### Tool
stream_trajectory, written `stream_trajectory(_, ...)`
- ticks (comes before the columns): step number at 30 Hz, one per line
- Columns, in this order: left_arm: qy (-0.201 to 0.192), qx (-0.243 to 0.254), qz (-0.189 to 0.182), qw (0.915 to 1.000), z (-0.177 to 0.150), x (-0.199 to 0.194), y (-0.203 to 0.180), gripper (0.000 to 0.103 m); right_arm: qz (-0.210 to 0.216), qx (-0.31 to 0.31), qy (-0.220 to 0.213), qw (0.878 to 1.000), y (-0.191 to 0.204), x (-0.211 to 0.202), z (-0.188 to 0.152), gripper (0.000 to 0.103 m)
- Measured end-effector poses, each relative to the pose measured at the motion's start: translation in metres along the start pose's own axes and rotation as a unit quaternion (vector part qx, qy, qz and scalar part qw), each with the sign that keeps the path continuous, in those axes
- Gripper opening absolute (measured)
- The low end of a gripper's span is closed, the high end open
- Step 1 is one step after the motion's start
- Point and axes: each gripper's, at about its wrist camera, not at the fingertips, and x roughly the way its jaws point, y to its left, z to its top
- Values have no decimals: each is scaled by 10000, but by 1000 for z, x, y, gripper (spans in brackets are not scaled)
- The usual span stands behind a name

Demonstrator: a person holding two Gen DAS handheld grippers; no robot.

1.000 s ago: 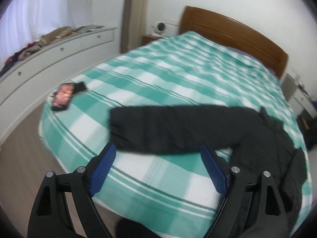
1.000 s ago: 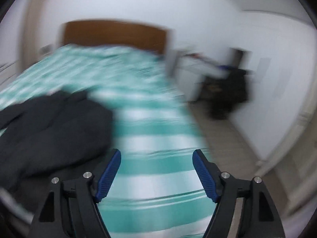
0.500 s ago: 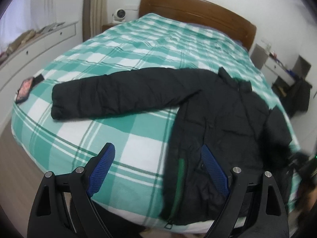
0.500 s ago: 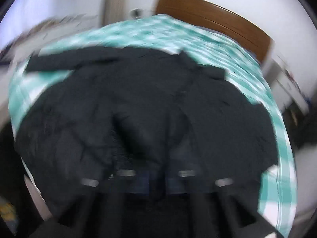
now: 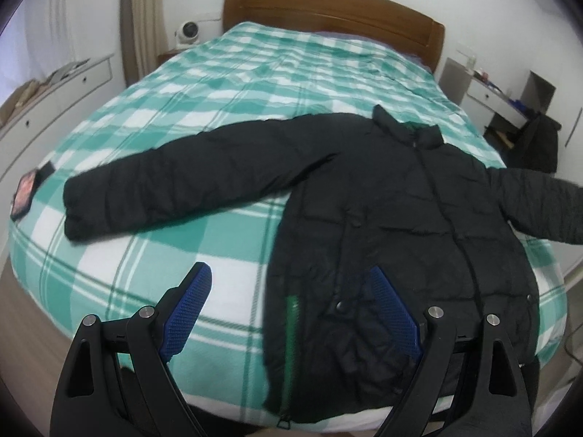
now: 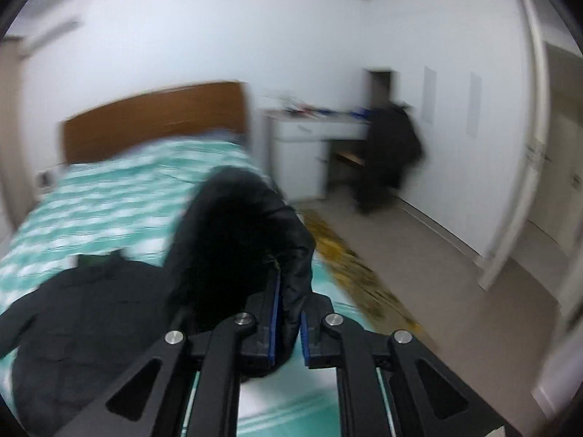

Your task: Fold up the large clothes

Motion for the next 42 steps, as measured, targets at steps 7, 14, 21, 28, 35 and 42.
stream_trajectory(7,125,211,82,9997,4,8,-13,91,-678,445,628,9947,-50,39,-80,49)
stream_trajectory(14,494,487,80,9976,-10,44,-25,92,1466,366,1449,9778,57,27,-185,49)
stream_trajectory(21,1108,134,86,9937,-51,84,0,92,3166,-439,2367,9175,165,9,-273,53)
stream_trajectory(28,1392,114,-449,9892,-84,80,21,97,3221,-1071,2791,8982,198,-4,-305,59)
stream_trajectory(35,1671,304,-783,9824,-98,87,0,67,3269,-1229,2790,8945,203,2,-301,49)
stream_trajectory(42,1654,643,-955,9795,-107,62,-19,25,2916,-1831,2577,9028,209,-15,-283,18)
